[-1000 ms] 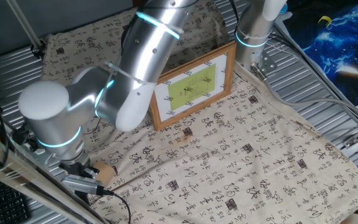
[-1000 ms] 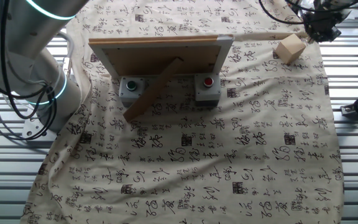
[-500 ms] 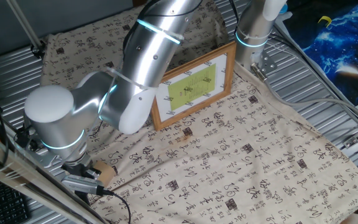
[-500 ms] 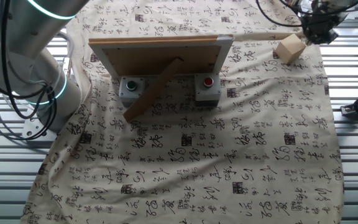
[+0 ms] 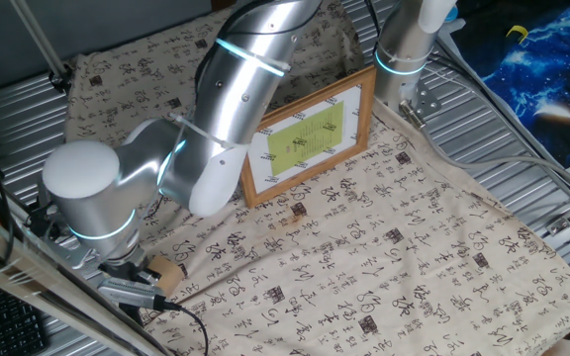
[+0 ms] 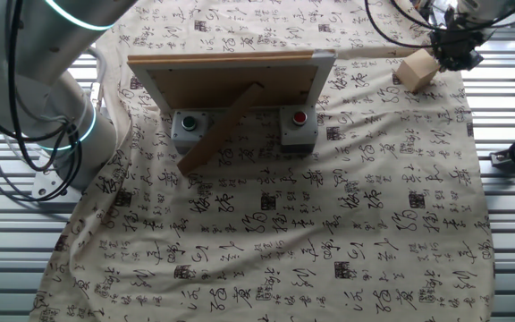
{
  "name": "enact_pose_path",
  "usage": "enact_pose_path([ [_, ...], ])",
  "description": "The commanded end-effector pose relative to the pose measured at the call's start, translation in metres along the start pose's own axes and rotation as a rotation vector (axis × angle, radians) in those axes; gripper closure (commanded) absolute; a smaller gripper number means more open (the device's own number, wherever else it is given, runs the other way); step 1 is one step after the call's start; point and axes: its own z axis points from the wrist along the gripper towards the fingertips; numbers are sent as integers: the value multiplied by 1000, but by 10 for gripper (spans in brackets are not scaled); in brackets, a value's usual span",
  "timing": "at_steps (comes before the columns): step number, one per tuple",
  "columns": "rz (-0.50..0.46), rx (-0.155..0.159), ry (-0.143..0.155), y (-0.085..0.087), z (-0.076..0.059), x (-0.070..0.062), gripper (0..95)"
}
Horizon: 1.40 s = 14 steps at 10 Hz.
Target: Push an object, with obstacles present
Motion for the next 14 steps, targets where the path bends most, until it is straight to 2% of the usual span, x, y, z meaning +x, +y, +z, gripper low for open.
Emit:
enact_pose_path([
  [1,12,-5,19,0,1,0,950],
  [12,45,-5,77,12,10,-2,950],
  [14,41,-4,77,13,9,5,950],
])
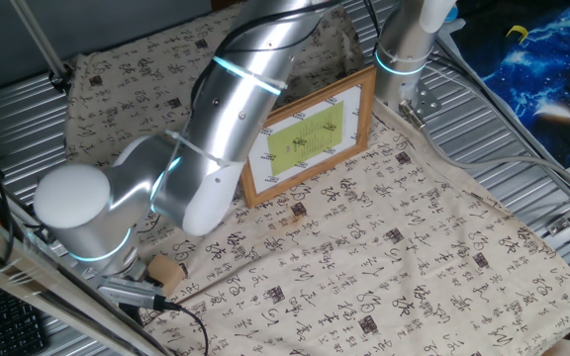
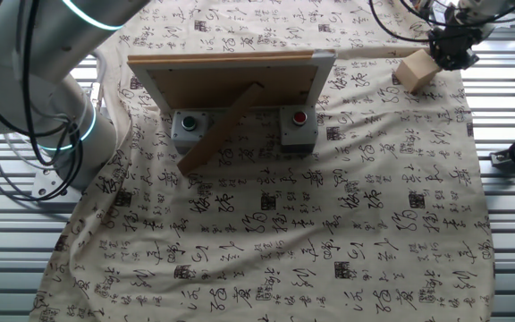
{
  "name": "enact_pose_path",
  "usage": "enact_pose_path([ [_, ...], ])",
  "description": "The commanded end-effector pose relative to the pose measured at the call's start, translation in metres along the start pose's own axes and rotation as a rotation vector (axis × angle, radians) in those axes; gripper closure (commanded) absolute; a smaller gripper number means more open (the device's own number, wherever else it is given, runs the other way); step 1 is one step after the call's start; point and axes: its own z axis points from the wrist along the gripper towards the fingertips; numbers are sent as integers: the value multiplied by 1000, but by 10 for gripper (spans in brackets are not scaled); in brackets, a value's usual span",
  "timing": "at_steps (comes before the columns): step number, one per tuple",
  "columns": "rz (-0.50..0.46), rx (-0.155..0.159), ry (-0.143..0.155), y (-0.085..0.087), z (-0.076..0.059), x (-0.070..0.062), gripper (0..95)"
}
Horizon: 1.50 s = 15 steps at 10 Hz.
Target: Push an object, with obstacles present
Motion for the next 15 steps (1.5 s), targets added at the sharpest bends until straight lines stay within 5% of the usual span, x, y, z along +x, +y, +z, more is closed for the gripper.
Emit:
enact_pose_path([
  [1,-5,4,-8,0,-3,9,950],
  [8,-4,5,-15,3,-14,62,950],
  [12,1,8,-18,10,-16,75,950],
  [15,-57,49,5,9,-16,75,950],
])
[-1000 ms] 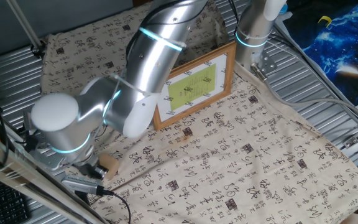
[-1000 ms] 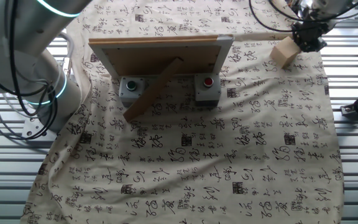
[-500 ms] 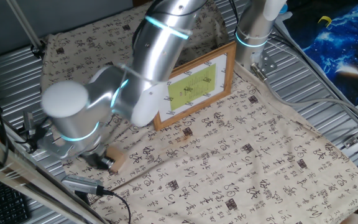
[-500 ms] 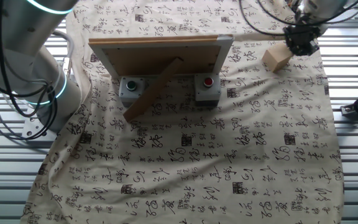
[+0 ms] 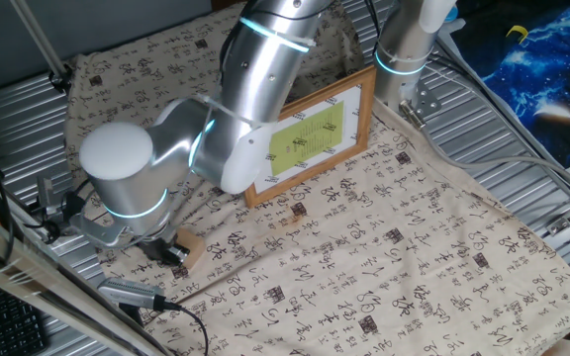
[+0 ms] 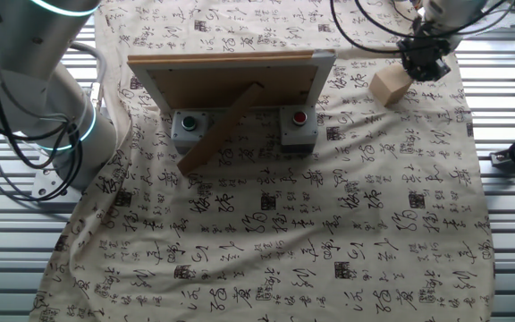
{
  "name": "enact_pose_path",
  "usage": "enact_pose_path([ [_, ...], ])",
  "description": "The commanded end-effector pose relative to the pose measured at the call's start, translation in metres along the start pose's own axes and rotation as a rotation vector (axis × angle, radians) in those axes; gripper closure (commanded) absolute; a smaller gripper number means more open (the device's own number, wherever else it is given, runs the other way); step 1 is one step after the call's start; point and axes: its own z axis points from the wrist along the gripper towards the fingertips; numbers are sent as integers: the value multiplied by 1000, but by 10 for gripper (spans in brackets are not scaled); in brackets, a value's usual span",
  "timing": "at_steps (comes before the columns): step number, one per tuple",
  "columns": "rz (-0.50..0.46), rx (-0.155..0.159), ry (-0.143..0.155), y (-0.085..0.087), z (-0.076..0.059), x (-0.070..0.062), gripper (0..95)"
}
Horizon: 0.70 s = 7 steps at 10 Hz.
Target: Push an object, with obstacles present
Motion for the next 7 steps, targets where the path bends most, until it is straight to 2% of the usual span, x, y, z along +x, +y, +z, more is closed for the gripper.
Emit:
enact_pose_path([
  [1,-46,24,12,-4,-1,1,950],
  [2,-58,25,12,-7,-2,1,950],
  [5,-104,24,13,-34,-11,-3,950],
  [7,-111,29,21,-39,-11,-2,950],
])
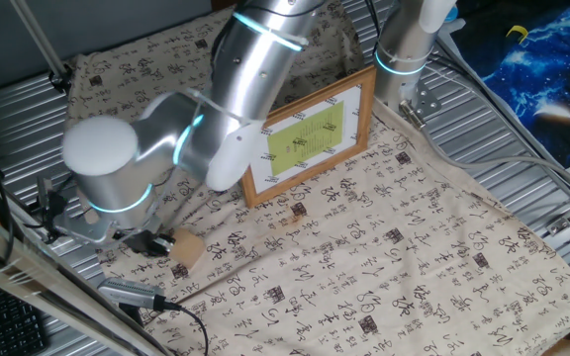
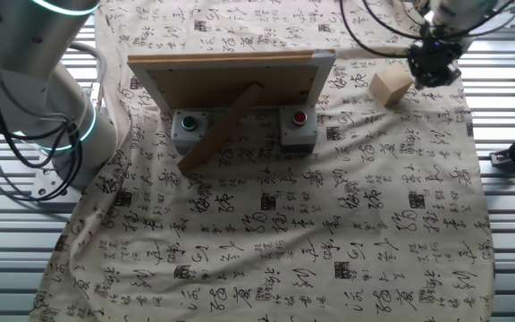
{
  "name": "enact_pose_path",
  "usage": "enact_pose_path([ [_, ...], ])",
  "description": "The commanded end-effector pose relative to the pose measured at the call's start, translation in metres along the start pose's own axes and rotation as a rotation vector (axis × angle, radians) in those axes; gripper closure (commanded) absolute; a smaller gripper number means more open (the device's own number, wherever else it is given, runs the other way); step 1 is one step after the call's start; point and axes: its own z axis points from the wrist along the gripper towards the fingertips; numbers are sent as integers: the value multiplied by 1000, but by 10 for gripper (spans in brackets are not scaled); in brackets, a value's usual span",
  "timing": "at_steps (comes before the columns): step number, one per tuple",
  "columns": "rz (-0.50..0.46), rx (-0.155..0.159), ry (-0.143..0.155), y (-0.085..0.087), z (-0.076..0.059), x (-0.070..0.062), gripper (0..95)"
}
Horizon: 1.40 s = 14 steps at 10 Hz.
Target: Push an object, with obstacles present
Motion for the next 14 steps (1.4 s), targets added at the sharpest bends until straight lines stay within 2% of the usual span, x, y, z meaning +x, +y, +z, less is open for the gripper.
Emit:
enact_pose_path([
  [1,-4,6,3,-1,4,5,950],
  [5,11,-8,-9,-1,13,26,950],
  [9,39,-21,-18,7,11,30,950],
  [10,62,-40,-34,14,12,30,950],
  [14,96,-56,-46,31,9,33,950],
])
